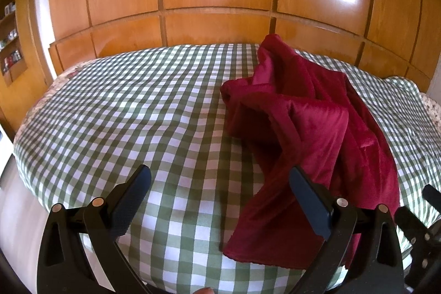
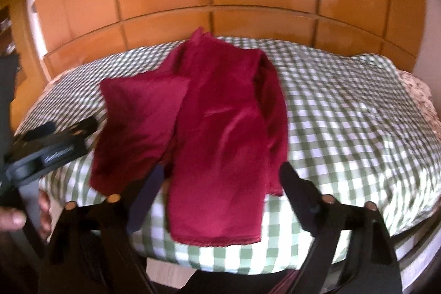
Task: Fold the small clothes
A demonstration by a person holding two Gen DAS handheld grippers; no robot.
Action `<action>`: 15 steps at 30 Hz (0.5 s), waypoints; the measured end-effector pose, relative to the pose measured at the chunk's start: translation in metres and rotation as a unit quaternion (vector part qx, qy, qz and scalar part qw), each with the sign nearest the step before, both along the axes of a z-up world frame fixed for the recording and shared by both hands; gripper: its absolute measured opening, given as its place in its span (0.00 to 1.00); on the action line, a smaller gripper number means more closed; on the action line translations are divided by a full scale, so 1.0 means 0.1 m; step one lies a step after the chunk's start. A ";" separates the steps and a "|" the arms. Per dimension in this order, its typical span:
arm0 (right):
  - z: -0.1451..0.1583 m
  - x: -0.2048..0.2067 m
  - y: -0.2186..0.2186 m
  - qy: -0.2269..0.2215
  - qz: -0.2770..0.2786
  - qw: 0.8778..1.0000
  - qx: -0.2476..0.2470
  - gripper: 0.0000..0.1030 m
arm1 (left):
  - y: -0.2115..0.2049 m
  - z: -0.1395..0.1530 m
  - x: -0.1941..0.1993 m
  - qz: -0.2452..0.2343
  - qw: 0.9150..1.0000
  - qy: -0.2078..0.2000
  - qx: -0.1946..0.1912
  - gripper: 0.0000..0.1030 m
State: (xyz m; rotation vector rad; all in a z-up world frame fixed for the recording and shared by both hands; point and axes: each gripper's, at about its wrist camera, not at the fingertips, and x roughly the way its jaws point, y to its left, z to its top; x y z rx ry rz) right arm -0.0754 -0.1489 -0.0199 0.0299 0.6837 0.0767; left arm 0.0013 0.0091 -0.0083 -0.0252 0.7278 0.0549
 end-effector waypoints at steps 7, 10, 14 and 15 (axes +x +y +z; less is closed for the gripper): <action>-0.33 0.22 0.16 0.083 0.032 0.996 -0.013 0.56 | -0.01 -0.04 -0.02 -0.066 0.998 0.002 0.000 0.96; -0.53 0.33 0.16 0.125 0.039 0.991 -0.011 0.43 | -0.09 -0.18 -0.04 -0.102 0.995 0.021 -0.004 0.96; -0.48 0.31 0.06 0.112 0.036 0.993 -0.018 0.04 | -0.23 -0.49 0.05 -0.146 0.985 0.086 -0.006 0.71; -0.45 0.29 0.04 0.114 0.044 0.992 -0.012 0.04 | -0.25 -0.53 0.04 -0.153 0.984 0.090 -0.005 0.70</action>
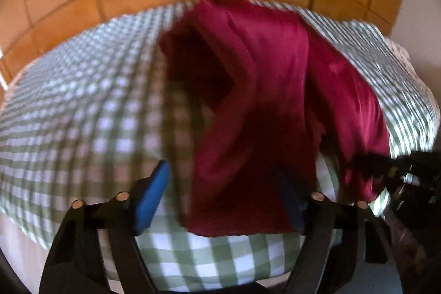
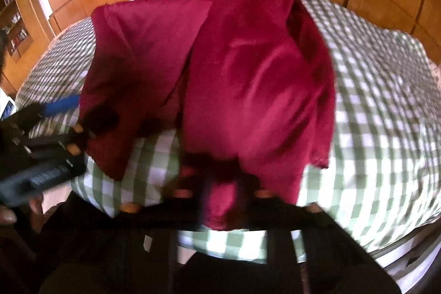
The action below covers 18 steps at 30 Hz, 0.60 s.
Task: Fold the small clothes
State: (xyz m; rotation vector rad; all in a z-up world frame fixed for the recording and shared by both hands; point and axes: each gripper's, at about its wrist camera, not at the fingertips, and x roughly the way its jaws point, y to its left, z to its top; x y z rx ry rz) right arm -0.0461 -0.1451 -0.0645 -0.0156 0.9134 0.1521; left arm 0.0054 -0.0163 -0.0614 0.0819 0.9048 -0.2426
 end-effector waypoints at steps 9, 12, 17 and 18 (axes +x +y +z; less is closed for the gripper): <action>0.87 -0.13 -0.63 -0.114 -0.010 0.993 -0.016 0.03 | 0.13 0.34 0.03 -0.052 0.994 -0.038 -0.091 0.06; 1.16 0.15 -1.06 -0.153 -0.070 0.985 -0.048 0.03 | 0.37 0.61 0.17 -0.045 0.987 -0.049 -0.146 0.05; 1.37 0.78 -1.87 -0.157 -0.168 0.970 -0.079 0.03 | 0.99 0.98 0.58 0.026 0.963 -0.059 -0.261 0.05; 1.37 0.94 -2.02 -0.153 -0.188 0.966 -0.085 0.03 | 1.11 1.04 0.66 0.043 0.958 -0.062 -0.278 0.05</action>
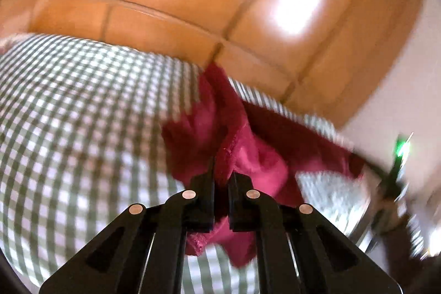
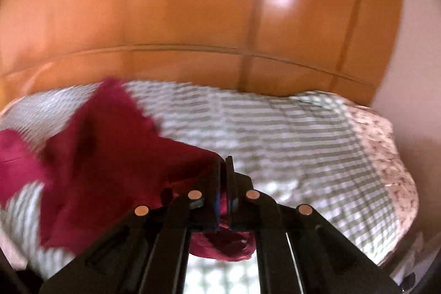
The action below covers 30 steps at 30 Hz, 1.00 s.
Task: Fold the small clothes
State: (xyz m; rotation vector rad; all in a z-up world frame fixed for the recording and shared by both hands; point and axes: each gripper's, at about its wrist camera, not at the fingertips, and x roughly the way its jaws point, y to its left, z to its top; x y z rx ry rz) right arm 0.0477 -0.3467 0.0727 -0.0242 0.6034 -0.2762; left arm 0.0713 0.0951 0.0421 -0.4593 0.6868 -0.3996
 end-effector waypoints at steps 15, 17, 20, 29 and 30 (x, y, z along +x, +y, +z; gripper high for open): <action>-0.28 1.45 -1.41 0.067 -0.192 0.979 -0.007 0.03 | 1.93 0.34 1.39 0.345 0.935 0.079 0.034 0.05; -0.36 1.49 -1.42 0.071 -0.191 0.979 0.003 0.10 | 2.01 0.28 1.49 0.370 0.921 0.108 0.052 0.15; -0.45 1.34 -1.30 0.055 -0.162 0.985 0.028 0.64 | 2.00 0.20 1.40 0.367 0.923 0.106 0.045 0.60; -0.95 0.39 -0.18 0.121 0.092 0.962 0.228 0.56 | 1.04 -0.66 0.69 0.126 0.983 0.136 -0.018 0.55; -1.01 0.30 -0.03 0.132 0.116 0.952 0.249 0.54 | 0.88 -0.78 0.60 0.093 0.984 0.151 -0.030 0.53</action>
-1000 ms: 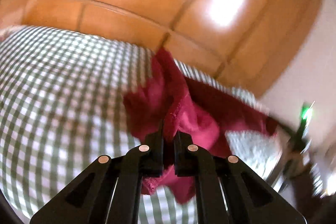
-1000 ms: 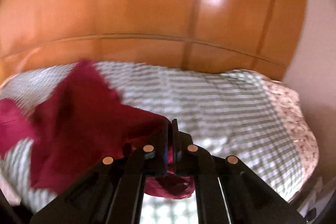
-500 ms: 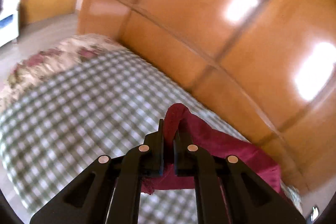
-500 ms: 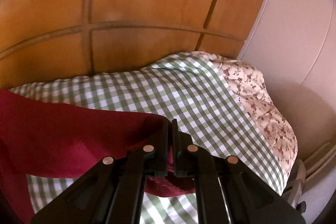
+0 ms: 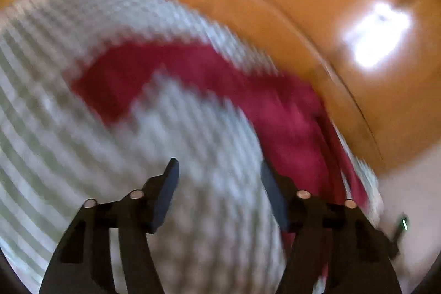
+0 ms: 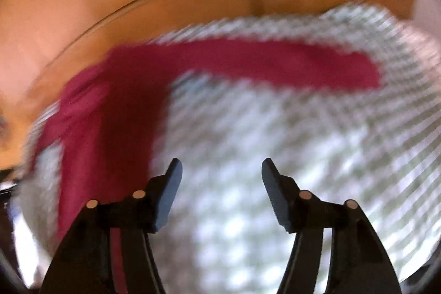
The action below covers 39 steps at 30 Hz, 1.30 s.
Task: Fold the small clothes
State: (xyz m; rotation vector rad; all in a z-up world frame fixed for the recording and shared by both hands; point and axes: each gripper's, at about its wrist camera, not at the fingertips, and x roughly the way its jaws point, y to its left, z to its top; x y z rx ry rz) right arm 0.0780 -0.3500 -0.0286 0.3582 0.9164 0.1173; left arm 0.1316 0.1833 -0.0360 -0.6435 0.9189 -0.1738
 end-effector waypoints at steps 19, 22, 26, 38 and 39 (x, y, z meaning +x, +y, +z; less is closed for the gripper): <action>0.29 -0.30 0.78 -0.032 0.094 0.994 0.035 0.08 | -1.27 -0.09 -0.43 -0.151 0.983 -0.020 -0.105 0.02; 0.69 -0.52 0.74 -0.079 0.102 0.992 0.019 0.07 | -0.94 0.38 -0.56 -0.143 0.983 -0.062 -0.100 0.02; 0.72 -0.81 0.64 -0.078 0.107 0.991 -0.004 0.07 | -0.47 0.73 -0.80 -0.130 0.987 -0.076 -0.062 0.02; -0.28 -0.94 0.54 0.052 0.060 0.992 -0.100 0.11 | -0.27 -0.27 -1.19 -0.084 0.993 0.068 0.050 0.02; -0.23 -0.91 0.57 0.043 0.058 0.992 -0.107 0.13 | -0.25 -0.24 -1.21 -0.082 0.993 0.066 0.051 0.03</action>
